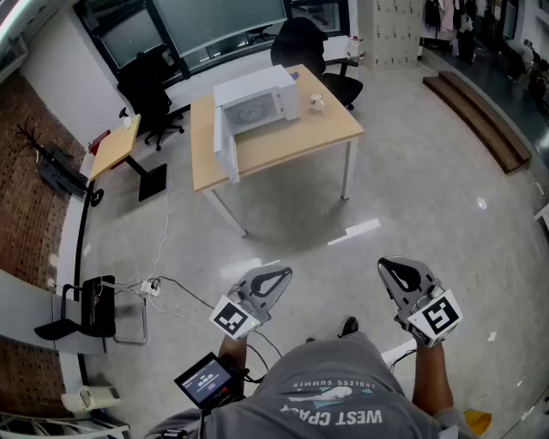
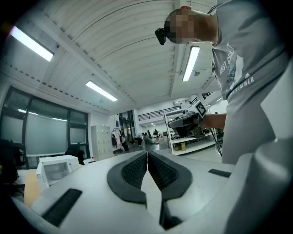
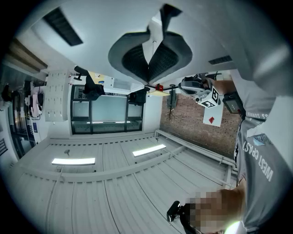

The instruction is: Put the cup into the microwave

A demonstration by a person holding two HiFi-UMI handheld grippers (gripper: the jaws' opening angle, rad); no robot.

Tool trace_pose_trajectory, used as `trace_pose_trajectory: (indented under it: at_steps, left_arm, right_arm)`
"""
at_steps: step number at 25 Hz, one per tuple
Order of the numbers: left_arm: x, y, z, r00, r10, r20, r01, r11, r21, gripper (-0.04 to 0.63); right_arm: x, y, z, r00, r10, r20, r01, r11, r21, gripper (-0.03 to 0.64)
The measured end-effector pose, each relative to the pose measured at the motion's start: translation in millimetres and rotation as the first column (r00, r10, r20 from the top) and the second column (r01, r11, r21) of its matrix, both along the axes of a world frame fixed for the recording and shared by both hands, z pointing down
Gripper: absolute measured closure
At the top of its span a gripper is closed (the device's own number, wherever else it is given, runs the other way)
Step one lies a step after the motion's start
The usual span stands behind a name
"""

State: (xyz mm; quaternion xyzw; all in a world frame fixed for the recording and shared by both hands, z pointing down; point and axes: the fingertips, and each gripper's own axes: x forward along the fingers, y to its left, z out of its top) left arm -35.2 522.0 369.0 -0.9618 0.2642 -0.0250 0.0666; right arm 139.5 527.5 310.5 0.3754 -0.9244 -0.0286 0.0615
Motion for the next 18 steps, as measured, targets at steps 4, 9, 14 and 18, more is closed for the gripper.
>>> trace_pose_trajectory:
  at_steps: [4, 9, 14, 18]
  left_arm:
    - [2.9, 7.3, -3.1, 1.000, 0.008, -0.005, -0.008, 1.000, 0.001, 0.572]
    - [4.4, 9.5, -5.9, 1.000, 0.012, -0.002, -0.012, 1.000, 0.006, 0.572]
    - [4.0, 5.6, -1.9, 1.000, -0.001, 0.003, 0.001, 1.000, -0.010, 0.572]
    - [8.5, -3.1, 0.0, 1.000, -0.010, 0.011, 0.010, 1.000, -0.013, 0.572]
  right_arm:
    - [3.6, 7.3, 0.2, 1.000, 0.011, -0.005, -0.011, 1.000, -0.013, 0.597]
    - [4.0, 8.8, -1.8, 1.000, 0.008, -0.006, -0.008, 1.000, -0.012, 0.597]
    - [3.7, 2.0, 1.2, 1.000, 0.001, 0.001, -0.001, 1.000, -0.017, 0.597]
    - [9.0, -10.1, 4.8, 1.000, -0.008, 0.011, 0.009, 0.999, -0.034, 0.597]
